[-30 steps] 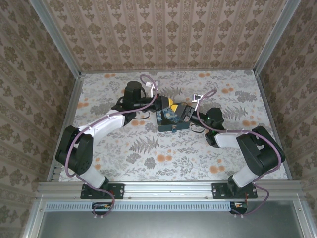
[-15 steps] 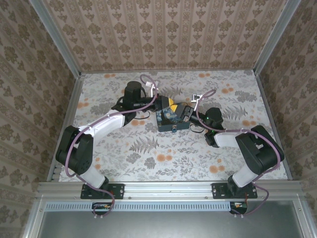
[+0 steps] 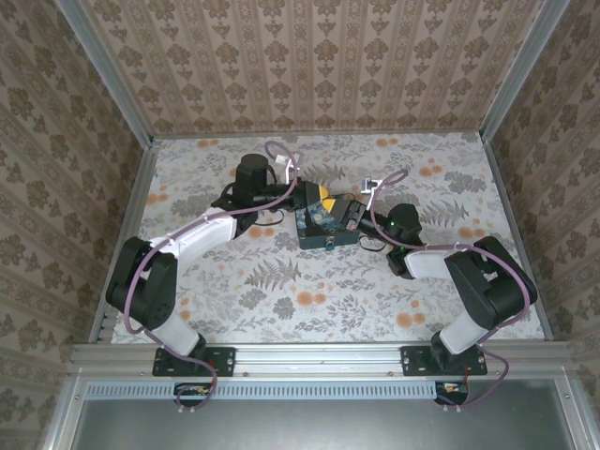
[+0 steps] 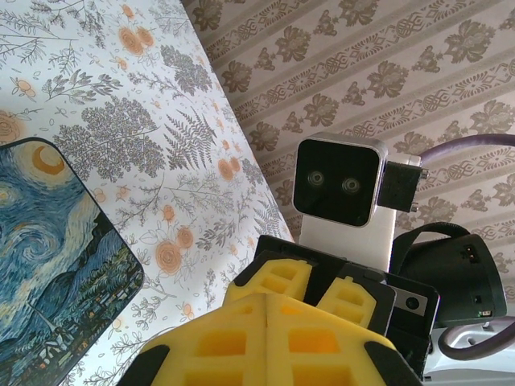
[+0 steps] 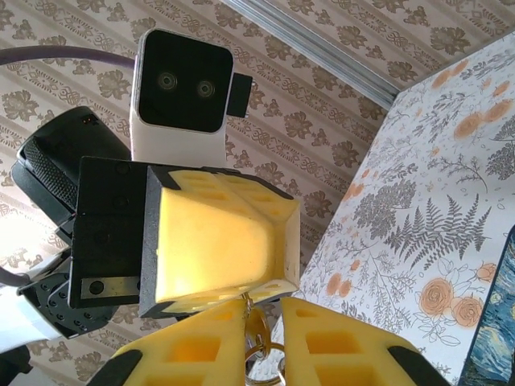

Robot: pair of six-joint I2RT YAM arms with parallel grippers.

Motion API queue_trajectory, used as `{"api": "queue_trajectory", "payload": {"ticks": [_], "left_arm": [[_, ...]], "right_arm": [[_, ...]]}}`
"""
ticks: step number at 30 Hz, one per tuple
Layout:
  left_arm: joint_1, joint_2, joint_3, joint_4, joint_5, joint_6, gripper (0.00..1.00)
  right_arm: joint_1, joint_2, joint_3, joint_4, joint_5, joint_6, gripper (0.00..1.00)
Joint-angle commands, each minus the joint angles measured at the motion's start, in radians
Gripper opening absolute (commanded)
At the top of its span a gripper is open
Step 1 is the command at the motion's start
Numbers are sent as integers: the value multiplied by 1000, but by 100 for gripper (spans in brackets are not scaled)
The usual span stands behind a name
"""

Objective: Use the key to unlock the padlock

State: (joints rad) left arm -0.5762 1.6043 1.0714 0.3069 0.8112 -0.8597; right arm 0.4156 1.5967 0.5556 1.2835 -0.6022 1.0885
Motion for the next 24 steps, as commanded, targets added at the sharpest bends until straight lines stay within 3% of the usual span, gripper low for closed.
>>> {"api": "queue_trajectory", "payload": {"ticks": [1, 8, 20, 24], "left_arm": [[-7, 7, -3, 40, -2, -10, 0], [-10, 7, -6, 46, -7, -13, 0], [-5, -4, -13, 74, -31, -29, 0], [31, -50, -41, 90, -76, -54, 33]], "right_arm": [[9, 12, 3, 38, 12, 4, 15], [8, 9, 3, 39, 12, 9, 0], [6, -1, -15, 40, 37, 15, 0], [1, -1, -35, 40, 56, 18, 0]]}}
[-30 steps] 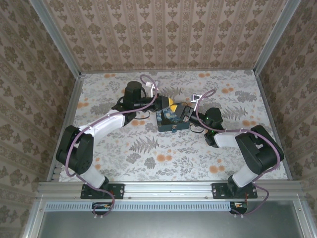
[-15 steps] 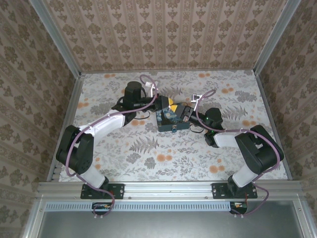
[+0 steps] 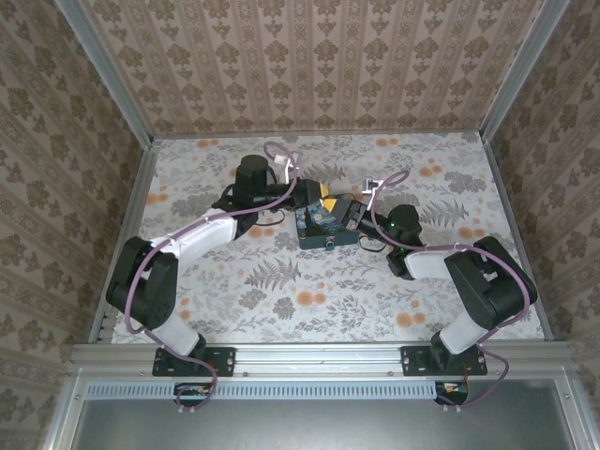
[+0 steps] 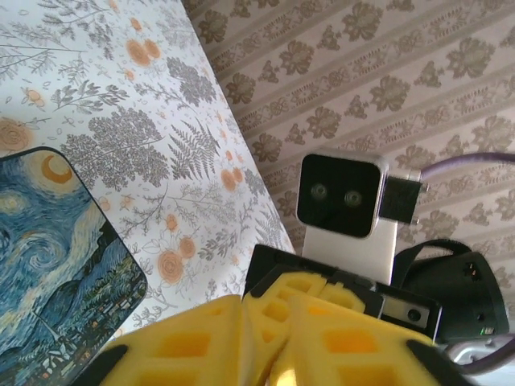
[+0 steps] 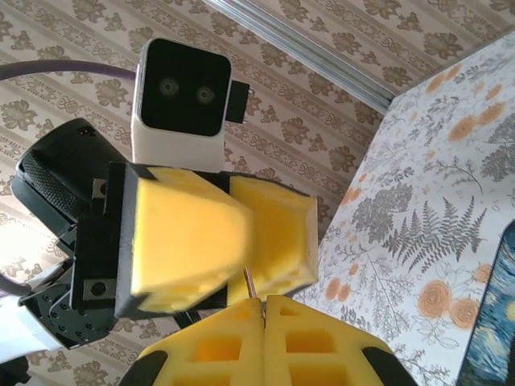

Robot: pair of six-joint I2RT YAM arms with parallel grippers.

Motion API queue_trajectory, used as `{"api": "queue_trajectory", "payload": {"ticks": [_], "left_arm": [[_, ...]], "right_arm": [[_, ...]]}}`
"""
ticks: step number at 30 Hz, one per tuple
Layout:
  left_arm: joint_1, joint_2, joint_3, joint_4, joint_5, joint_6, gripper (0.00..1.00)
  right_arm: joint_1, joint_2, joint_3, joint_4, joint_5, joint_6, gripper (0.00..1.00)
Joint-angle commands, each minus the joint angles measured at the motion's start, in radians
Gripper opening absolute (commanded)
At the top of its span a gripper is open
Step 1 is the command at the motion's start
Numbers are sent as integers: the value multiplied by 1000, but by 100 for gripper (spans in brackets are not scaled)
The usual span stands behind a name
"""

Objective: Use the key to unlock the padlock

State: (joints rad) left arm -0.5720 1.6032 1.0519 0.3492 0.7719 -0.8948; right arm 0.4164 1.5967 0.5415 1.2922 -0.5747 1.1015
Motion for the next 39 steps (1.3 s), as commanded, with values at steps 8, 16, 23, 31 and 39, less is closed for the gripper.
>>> {"api": "queue_trajectory", "payload": {"ticks": [8, 16, 23, 31, 39], "left_arm": [[92, -181, -86, 8, -89, -16, 68], [40, -296, -115, -241, -216, 144, 89], [-164, -310, -111, -483, -459, 289, 98], [-424, -134, -114, -518, -786, 279, 99], [-472, 60, -121, -380, -824, 249, 96]], "right_arm": [[-10, -12, -44, 27, 34, 7, 0], [-52, -50, -55, -142, 67, -9, 0], [-116, -44, -5, -316, 91, -16, 0], [-171, -12, 43, -403, 103, 10, 0], [-193, -17, 84, -512, 98, -15, 0]]}}
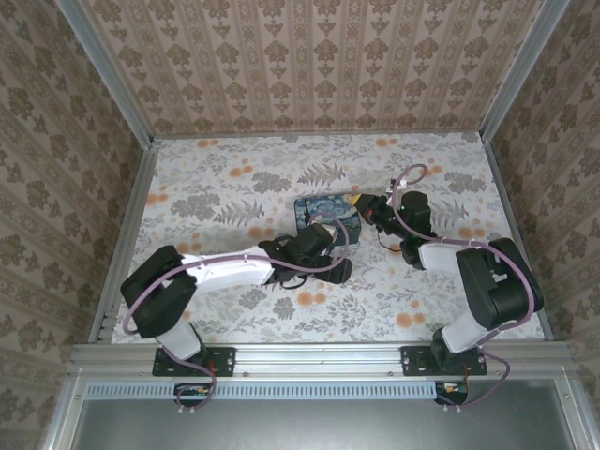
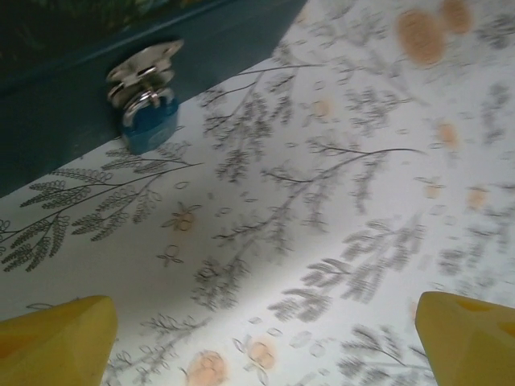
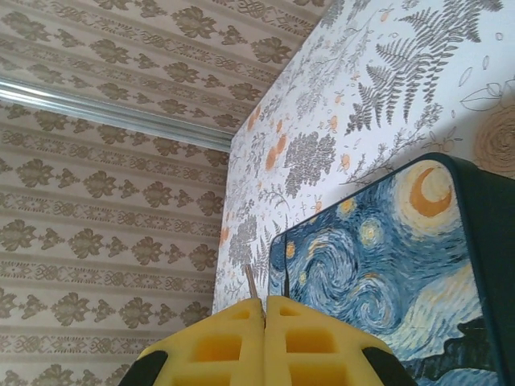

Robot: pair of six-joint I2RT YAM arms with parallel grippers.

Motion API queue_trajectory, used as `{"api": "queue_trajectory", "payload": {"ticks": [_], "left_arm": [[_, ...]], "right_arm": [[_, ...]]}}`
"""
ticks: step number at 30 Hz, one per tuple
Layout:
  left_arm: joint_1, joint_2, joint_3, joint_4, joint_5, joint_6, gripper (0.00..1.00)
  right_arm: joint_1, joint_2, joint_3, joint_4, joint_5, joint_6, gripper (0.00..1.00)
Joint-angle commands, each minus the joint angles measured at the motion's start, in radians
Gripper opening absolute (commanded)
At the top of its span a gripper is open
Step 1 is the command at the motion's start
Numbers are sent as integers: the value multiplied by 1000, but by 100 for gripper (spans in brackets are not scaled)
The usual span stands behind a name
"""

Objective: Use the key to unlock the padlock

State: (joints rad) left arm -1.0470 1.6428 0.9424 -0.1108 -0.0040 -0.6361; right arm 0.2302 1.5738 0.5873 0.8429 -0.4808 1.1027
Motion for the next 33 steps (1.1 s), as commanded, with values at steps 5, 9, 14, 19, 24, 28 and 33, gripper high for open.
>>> {"api": "queue_trajectory", "payload": {"ticks": [5, 9, 14, 19, 24, 28, 33], "left_arm": [[26, 87, -48, 248, 15, -6, 93], [60, 120, -93, 359, 32, -17, 92], [104, 143, -132, 461, 65, -6, 90], [134, 159, -144, 525, 106, 10, 89], [151, 175, -142, 551, 133, 30, 88], [151, 181, -130, 542, 137, 72, 87], [143, 187, -120, 512, 95, 137, 87]], "right_arm": [[-10, 9, 64, -131, -7, -58, 0], [-12, 40, 92, -138, -25, -65, 0], [-12, 87, 118, -101, -49, -43, 0], [-14, 113, 131, -76, -61, -22, 0], [-10, 142, 138, -50, -67, -2, 0], [-7, 162, 129, -26, -61, 11, 0], [-7, 172, 113, -11, -53, 17, 0]]}}
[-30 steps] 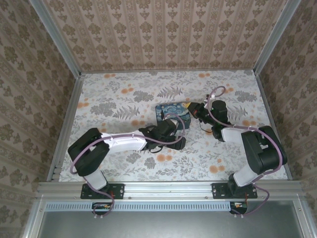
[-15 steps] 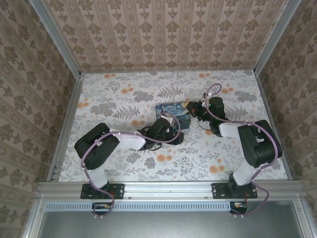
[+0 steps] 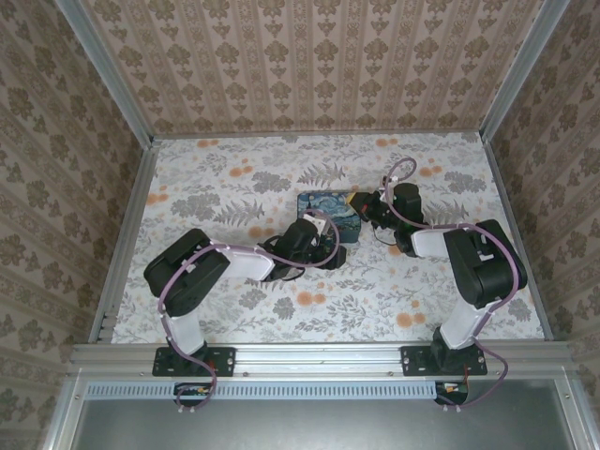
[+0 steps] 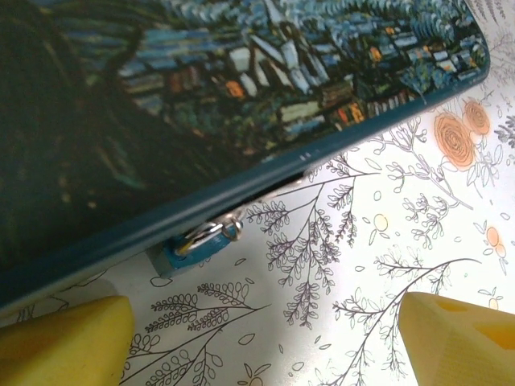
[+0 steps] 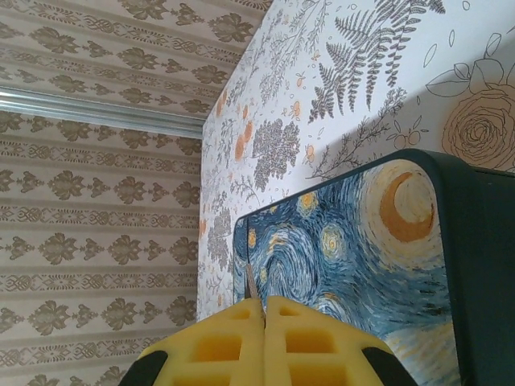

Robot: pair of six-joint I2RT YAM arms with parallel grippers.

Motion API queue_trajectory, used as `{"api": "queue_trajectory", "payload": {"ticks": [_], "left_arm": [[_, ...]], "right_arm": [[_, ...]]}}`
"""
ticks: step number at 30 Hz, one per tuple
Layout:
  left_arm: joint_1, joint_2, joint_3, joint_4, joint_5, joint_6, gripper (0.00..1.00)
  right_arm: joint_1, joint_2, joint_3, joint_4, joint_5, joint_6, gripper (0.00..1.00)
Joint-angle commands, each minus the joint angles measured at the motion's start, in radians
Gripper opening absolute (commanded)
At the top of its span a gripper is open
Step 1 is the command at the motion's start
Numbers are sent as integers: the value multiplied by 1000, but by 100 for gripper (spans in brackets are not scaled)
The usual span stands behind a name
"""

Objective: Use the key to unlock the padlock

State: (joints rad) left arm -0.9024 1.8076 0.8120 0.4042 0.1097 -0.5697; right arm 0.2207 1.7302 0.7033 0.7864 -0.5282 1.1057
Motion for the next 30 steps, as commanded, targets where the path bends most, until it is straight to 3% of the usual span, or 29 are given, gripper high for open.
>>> {"api": "queue_trajectory", "payload": {"ticks": [1, 8, 17, 30], "left_arm": [[-5, 25, 14, -8, -33, 85, 87], [-9, 62, 33, 7, -68, 137, 86], [-15, 125, 85, 53, -10, 140, 86], [25, 137, 53, 225, 88, 29, 86]], "right_arm": [[5, 16, -8, 49, -5, 13, 0], [5, 14, -27, 46, 3, 2, 0], [2, 22, -30, 26, 10, -12, 0], [3, 36, -31, 23, 14, -13, 0]]}}
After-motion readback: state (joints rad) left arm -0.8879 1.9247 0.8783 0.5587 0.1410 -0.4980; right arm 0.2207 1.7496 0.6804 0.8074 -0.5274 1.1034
